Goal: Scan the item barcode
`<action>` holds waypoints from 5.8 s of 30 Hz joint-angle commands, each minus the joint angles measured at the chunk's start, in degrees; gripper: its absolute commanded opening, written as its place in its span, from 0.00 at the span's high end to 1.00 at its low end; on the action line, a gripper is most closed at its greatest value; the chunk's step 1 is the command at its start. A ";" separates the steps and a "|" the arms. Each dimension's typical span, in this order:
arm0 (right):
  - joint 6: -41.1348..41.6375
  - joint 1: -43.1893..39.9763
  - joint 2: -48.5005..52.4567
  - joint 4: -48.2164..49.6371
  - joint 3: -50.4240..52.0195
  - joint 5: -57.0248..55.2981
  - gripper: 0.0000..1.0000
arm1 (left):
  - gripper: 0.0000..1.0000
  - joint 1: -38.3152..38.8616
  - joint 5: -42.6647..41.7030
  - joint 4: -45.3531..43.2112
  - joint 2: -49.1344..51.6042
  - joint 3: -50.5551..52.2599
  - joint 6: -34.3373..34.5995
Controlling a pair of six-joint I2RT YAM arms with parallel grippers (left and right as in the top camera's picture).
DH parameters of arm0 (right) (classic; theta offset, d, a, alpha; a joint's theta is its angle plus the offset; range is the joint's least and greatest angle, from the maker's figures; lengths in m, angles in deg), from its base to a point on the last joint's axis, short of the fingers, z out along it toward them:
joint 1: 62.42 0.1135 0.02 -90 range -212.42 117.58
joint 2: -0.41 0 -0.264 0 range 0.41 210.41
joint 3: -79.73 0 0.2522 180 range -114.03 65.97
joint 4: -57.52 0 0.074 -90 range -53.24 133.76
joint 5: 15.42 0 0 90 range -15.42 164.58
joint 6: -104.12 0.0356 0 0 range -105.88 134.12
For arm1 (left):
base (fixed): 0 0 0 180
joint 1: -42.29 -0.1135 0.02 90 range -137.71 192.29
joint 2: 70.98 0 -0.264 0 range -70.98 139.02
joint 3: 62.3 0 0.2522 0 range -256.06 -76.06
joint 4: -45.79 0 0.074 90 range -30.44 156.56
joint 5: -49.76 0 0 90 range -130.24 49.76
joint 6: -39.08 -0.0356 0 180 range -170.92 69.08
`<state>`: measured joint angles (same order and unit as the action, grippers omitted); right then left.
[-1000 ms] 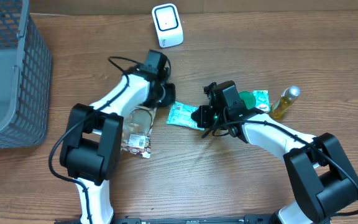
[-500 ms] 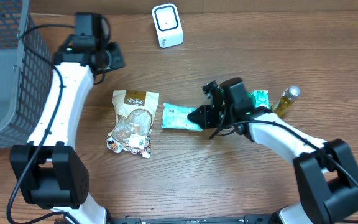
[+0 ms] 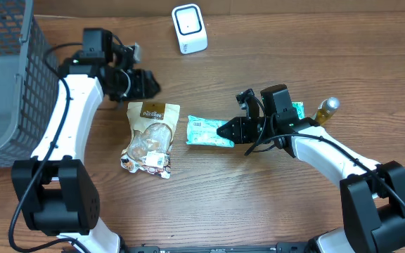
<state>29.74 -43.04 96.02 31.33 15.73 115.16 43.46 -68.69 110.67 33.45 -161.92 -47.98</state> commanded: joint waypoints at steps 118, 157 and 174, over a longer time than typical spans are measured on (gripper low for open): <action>12.90 -9.16 -1.53 22.60 -0.09 35.91 0.91 | 0.07 6.62 -56.98 -11.37 0.92 8.70 -3.08; 13.18 -9.16 -1.53 25.46 -0.09 27.96 0.90 | 0.66 9.49 -46.80 -3.65 0.92 8.72 -3.17; 13.33 -9.16 -1.53 25.44 -0.09 25.62 0.90 | 0.22 9.25 -39.95 -3.04 0.90 8.72 -3.13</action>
<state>42.90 -51.94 95.98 56.20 15.75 141.39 52.45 -108.97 108.42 33.84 -152.90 -50.84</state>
